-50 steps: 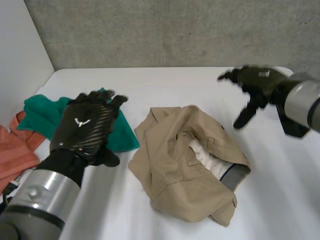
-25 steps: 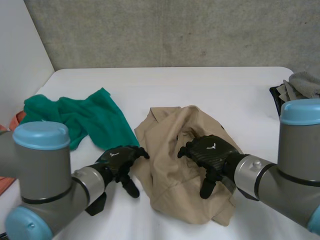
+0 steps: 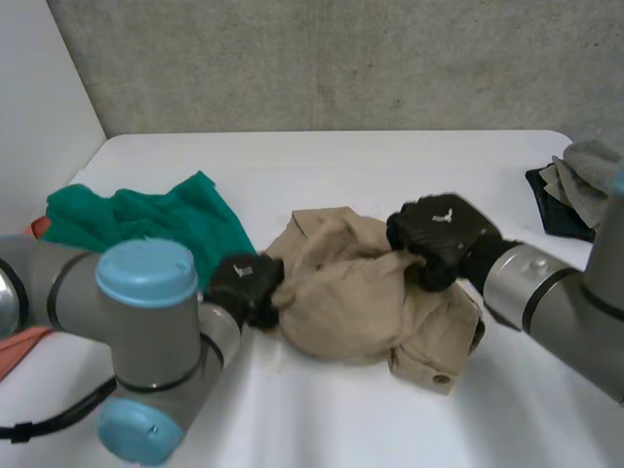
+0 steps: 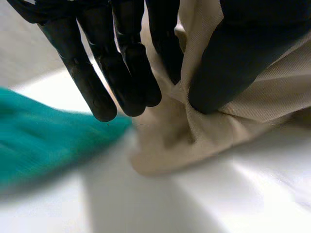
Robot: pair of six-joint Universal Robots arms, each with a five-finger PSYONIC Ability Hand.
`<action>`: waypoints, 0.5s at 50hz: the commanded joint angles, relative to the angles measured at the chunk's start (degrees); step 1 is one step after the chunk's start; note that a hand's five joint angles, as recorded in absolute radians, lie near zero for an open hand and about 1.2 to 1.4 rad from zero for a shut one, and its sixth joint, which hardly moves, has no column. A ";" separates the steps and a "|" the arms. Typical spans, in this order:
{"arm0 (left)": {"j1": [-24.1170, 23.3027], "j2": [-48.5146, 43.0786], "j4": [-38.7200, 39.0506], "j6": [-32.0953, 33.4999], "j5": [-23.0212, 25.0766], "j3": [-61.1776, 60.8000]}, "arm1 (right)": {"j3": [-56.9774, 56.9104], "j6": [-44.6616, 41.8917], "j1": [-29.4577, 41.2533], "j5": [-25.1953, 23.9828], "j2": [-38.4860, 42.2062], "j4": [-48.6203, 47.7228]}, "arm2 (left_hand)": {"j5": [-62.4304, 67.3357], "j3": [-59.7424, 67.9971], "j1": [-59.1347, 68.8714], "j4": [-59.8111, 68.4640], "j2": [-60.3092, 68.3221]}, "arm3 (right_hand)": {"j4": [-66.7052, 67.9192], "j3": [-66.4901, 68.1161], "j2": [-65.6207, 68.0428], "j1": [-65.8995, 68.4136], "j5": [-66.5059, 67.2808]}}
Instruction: Fold the laundry.
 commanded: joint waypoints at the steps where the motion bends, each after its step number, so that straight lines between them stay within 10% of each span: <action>1: 0.87 8.33 5.45 2.77 -5.88 3.79 | -4.85 -3.40 -0.93 2.93 -1.19 -1.36 | 14.05 12.15 13.70 11.62 11.78 | 11.52 12.13 13.00 15.34 14.62; 25: 5.43 39.81 -6.40 5.50 2.64 25.40 | -26.65 1.42 -3.83 7.77 -24.12 -2.95 | 14.05 12.15 13.70 11.62 11.78 | 11.52 12.13 13.00 15.34 14.62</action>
